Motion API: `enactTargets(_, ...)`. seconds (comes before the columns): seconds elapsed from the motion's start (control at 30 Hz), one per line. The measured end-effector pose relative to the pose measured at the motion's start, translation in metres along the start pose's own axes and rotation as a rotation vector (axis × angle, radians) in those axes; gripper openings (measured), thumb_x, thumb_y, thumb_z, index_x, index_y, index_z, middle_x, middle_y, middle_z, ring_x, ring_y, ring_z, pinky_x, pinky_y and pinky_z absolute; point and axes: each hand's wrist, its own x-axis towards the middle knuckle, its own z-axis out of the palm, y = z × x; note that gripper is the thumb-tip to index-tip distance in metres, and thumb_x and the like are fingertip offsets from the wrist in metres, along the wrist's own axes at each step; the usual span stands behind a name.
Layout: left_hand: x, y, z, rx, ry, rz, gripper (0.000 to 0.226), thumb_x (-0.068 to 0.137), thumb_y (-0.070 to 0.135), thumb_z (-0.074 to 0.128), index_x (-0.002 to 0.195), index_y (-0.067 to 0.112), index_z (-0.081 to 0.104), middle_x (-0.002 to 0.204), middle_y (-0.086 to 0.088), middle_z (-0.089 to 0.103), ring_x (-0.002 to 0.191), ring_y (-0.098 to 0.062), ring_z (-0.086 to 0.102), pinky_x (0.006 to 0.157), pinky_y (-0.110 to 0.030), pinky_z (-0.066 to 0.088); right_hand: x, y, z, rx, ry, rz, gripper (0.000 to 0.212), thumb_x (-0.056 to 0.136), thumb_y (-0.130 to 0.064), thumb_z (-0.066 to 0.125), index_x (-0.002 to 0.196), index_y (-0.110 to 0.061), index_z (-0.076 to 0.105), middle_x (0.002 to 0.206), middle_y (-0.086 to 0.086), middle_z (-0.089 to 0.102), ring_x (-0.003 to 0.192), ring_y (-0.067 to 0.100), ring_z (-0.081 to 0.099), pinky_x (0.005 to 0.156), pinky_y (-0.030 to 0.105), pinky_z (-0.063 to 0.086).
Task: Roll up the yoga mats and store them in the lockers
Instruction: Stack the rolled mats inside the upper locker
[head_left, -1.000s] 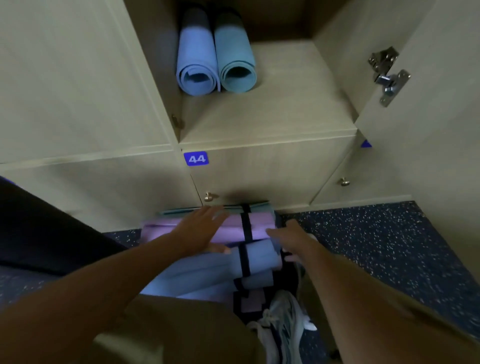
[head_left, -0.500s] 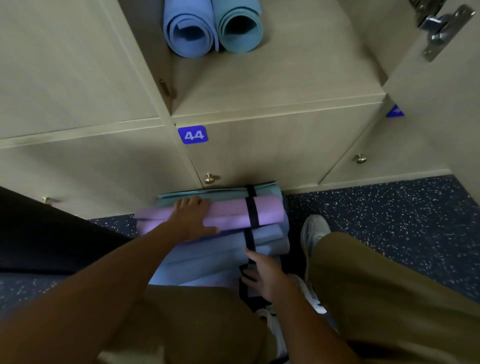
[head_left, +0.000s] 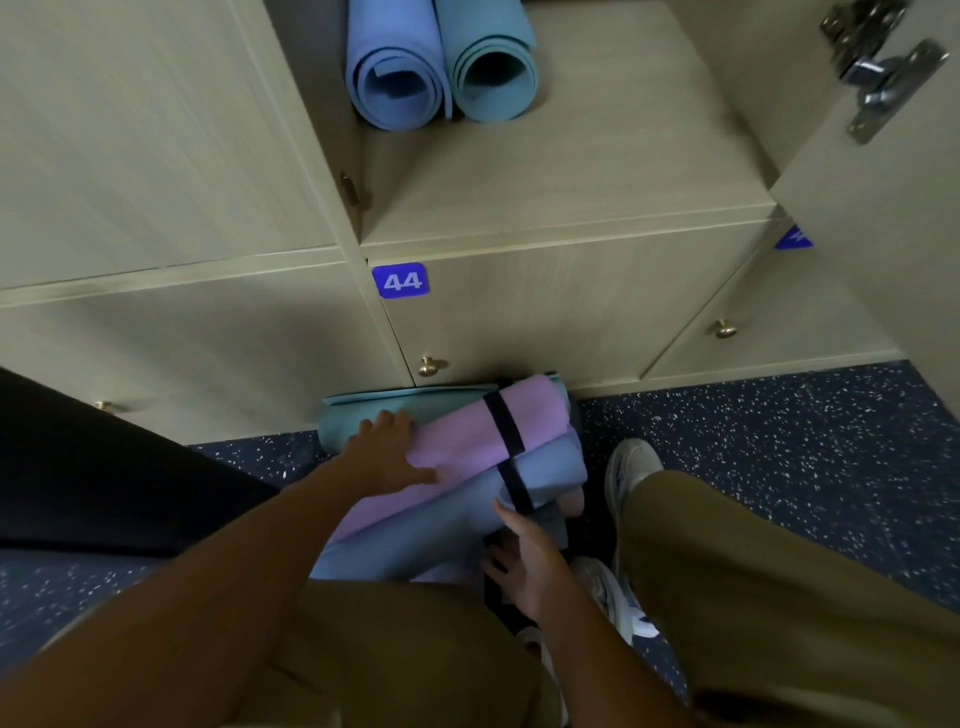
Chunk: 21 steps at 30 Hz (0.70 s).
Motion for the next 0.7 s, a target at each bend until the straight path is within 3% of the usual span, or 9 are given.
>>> enactTargets(0.07, -0.004, -0.002, 0.002, 0.022, -0.020, 0.002, 0.118, 0.062, 0.089, 0.063, 0.152, 0.018, 0.033, 0.145, -0.016, 0.034, 0.129, -0.037, 0.038, 0.106, -0.052, 0.041, 0.000, 0.000, 0.000, 0.012, 0.004, -0.038, 0.059, 0.087, -0.021, 0.080, 0.139, -0.009, 0.056, 0.129, 0.021, 0.064, 0.116, 0.039, 0.063, 0.095, 0.049, 0.055)
enactTargets(0.2, -0.013, 0.001, 0.001, -0.228, -0.057, 0.003, 0.131, 0.045, 0.088, 0.065, 0.151, 0.020, 0.028, 0.143, -0.014, 0.038, 0.127, -0.033, 0.042, 0.106, -0.050, 0.043, -0.008, -0.002, -0.004, 0.010, -0.008, -0.131, 0.054, 0.088, -0.018, 0.079, 0.137, -0.010, 0.059, 0.124, 0.018, 0.069, 0.113, 0.037, 0.066, 0.088, 0.046, 0.058)
enactTargets(0.3, -0.023, 0.009, 0.001, -0.390, -0.090, 0.076, 0.112, 0.067, 0.062, 0.085, 0.148, 0.013, 0.025, 0.138, -0.005, 0.044, 0.117, -0.021, 0.048, 0.096, -0.036, 0.045, -0.018, -0.013, -0.012, 0.013, -0.042, -0.203, 0.047, 0.088, -0.017, 0.079, 0.131, -0.014, 0.062, 0.119, 0.016, 0.073, 0.111, 0.036, 0.068, 0.091, 0.050, 0.058)
enactTargets(0.4, -0.033, 0.020, 0.000, -0.478, -0.025, 0.120, 0.096, 0.075, 0.048, 0.088, 0.142, 0.013, 0.029, 0.129, -0.004, 0.047, 0.111, -0.020, 0.052, 0.087, -0.031, 0.045, -0.033, -0.030, -0.018, -0.024, -0.066, -0.274, 0.046, 0.088, -0.018, 0.079, 0.131, -0.017, 0.063, 0.117, 0.012, 0.074, 0.110, 0.032, 0.069, 0.099, 0.055, 0.055)
enactTargets(0.5, -0.045, 0.036, -0.009, -0.594, 0.042, 0.156, 0.102, 0.058, 0.065, 0.085, 0.134, 0.019, 0.035, 0.119, 0.000, 0.056, 0.102, -0.017, 0.059, 0.079, -0.029, 0.047, -0.054, -0.051, -0.023, -0.069, -0.061, -0.361, 0.062, 0.080, -0.028, 0.085, 0.136, -0.016, 0.061, 0.110, 0.005, 0.075, 0.104, 0.026, 0.071, 0.101, 0.052, 0.054)
enactTargets(0.57, -0.051, 0.048, -0.015, -0.650, 0.113, 0.177, 0.107, 0.048, 0.075, 0.076, 0.133, 0.023, 0.037, 0.118, 0.001, 0.061, 0.103, -0.019, 0.063, 0.083, -0.034, 0.051, -0.074, -0.066, -0.026, -0.094, -0.078, -0.438, 0.075, 0.070, -0.037, 0.088, 0.136, -0.021, 0.058, 0.119, 0.002, 0.074, 0.111, 0.024, 0.070, 0.102, 0.049, 0.054)
enactTargets(0.7, -0.066, 0.069, -0.025, -0.675, 0.237, 0.279, 0.098, 0.057, 0.084, 0.071, 0.133, 0.033, 0.037, 0.121, 0.006, 0.065, 0.105, -0.018, 0.066, 0.092, -0.043, 0.054, -0.121, -0.091, -0.024, -0.112, -0.115, -0.616, 0.074, 0.074, -0.034, 0.086, 0.137, -0.015, 0.052, 0.125, 0.011, 0.072, 0.114, 0.032, 0.070, 0.099, 0.054, 0.055)
